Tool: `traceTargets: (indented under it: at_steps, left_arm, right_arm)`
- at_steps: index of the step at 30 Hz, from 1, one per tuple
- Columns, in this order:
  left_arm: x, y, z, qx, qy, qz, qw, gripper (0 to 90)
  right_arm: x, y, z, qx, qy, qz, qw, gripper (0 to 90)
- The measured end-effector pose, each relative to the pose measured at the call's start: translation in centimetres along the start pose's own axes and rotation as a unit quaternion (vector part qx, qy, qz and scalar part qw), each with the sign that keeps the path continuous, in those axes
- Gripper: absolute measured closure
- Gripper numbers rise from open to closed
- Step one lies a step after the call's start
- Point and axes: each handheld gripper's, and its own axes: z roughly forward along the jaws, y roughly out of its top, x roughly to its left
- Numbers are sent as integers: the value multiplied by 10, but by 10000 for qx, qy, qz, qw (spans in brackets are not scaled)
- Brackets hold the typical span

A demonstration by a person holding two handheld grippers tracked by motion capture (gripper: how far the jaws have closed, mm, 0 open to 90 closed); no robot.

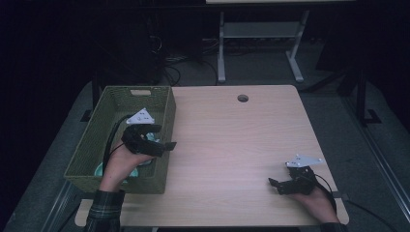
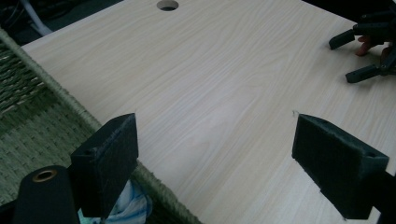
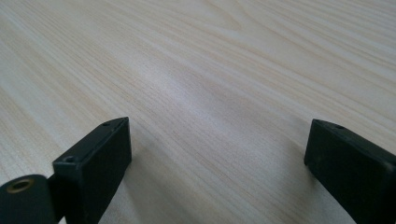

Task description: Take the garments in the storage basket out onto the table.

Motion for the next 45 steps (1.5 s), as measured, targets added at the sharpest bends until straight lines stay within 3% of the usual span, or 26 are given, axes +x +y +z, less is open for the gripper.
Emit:
traceTargets:
  at_steps: [10, 17, 20, 34, 40, 45]
  left_arm:
    - [11, -7, -10, -33, 109, -124, 9999, 141]
    - [24, -15, -17, -49, 236, -256, 9994, 144]
    - [32, -20, -21, 51, 378, -300, 9988, 145]
    - [57, -38, -31, -22, 576, -437, 9974, 199]
    - [68, -47, -31, 155, 763, -413, 9961, 221]
    - [74, -54, -30, 160, 799, -512, 9954, 226]
  right_arm:
    - [0, 0, 0, 0, 0, -1, 10000, 71]
    - [0, 0, 0, -4, 1, 9, 10000, 71]
    - [0, 0, 0, -2, 2, 12, 10000, 71]
    - [0, 0, 0, -3, 0, 12, 10000, 71]
    - [0, 0, 0, 0, 1, 14, 10000, 71]
    - [0, 0, 0, -2, 0, 12, 10000, 71]
